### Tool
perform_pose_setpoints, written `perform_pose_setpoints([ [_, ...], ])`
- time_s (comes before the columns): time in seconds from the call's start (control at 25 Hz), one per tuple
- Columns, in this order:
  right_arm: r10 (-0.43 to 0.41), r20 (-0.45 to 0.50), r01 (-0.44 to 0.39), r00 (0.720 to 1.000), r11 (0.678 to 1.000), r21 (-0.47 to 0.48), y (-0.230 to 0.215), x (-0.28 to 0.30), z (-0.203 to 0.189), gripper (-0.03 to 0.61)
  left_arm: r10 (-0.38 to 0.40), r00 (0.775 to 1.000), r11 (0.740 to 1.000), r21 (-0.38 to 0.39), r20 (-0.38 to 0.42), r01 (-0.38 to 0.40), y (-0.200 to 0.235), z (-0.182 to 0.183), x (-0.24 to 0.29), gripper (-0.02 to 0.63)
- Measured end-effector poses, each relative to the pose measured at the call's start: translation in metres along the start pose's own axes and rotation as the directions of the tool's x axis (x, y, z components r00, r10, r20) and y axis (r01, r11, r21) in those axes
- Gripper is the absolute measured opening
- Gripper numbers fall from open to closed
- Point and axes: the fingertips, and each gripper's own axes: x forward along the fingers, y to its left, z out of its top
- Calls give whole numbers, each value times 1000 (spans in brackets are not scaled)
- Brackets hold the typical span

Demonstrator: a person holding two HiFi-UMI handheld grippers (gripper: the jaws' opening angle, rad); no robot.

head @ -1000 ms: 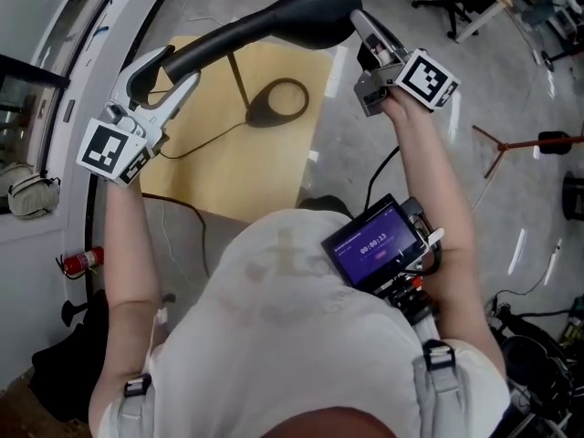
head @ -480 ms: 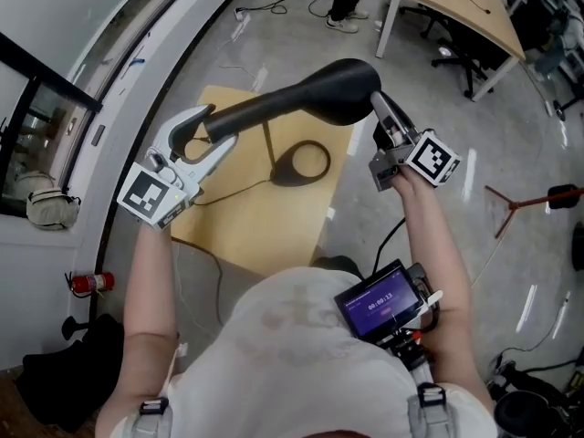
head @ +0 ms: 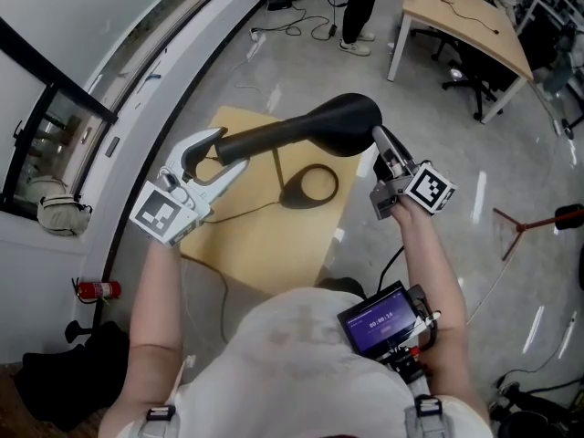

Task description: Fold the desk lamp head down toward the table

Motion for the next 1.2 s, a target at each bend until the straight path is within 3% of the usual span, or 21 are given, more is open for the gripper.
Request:
perform_pose_setpoints([
  [1.2, 32, -10, -31, 999, 994, 107, -13, 2, -42, 101, -21, 997, 999, 48, -80, 25, -1, 14, -3, 235],
])
